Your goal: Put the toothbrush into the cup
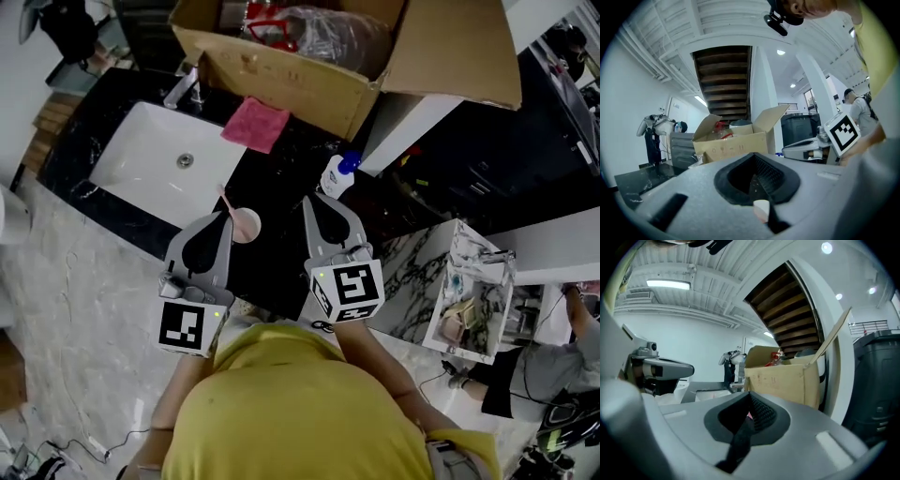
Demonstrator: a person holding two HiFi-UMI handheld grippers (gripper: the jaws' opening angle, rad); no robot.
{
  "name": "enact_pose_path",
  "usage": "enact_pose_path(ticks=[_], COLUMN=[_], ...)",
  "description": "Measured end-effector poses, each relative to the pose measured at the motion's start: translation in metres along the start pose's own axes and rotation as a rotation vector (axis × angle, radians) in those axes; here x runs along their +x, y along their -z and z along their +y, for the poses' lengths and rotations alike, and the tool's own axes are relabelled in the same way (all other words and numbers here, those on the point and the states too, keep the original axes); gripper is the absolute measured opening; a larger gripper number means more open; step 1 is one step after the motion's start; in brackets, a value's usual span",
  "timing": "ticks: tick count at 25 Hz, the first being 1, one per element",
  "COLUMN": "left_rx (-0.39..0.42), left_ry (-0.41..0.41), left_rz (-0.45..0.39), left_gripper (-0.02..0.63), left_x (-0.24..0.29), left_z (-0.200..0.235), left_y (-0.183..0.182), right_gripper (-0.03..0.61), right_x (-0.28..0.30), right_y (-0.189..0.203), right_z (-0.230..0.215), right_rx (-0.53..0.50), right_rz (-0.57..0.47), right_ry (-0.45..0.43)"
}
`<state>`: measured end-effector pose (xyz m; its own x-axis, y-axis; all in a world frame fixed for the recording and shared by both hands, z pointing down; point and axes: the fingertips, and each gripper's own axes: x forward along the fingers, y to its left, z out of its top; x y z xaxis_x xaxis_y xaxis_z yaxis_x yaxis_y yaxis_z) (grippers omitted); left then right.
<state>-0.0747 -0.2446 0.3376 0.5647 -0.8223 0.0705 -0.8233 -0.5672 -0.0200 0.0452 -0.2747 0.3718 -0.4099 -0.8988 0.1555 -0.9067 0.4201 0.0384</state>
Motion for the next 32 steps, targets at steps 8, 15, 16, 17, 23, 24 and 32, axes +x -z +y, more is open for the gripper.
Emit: enact_pose_path(ticks=[8,15,16,17,23,24,32], left_rx=[0.040,0.084,0.082,0.079,0.083,0.087,0.100], left_ry=[-0.027,-0.015,-0.014,-0.014,-0.033,-0.036,-0.059], left_rz=[-0.058,-0.049,-0.045,-0.040,-0.045,-0.047,-0.044], left_gripper=[0.000,0.000,0.000,0.000,0.000,0.000,0.000], left_x=[0.015,0.010,0.009,0.008,0.004,0.003,-0.005], left_z=[-0.010,-0.036,-0.040,-0.044,-0.063,-0.065,-0.078], left_y=[-0.055,-0.062,-0.059,-0.056,-0.053,-0.054,-0.052], right_gripper=[0.009,0.009,0.009,0.009,0.009,0.011,0.011], right_x=[-0.044,-0.071,-0.074,-0.077,-0.091,-0.093,-0.101], right_y=[-0.077,-0.087,-0.085,-0.083,-0.077,-0.075,-0.071], right_z=[-0.035,-0.034,-0.033,-0.033,-0.037,-0.039,-0.043], right_rx=[-0.033,-0.052,-0.053,-0.055,-0.050,-0.048,-0.029], right_rz=[-0.155,-0.179,-0.180,-0.181,-0.189,-0.191,-0.202], right_ry=[0.101,0.061,0.056,0.053,0.032,0.029,0.004])
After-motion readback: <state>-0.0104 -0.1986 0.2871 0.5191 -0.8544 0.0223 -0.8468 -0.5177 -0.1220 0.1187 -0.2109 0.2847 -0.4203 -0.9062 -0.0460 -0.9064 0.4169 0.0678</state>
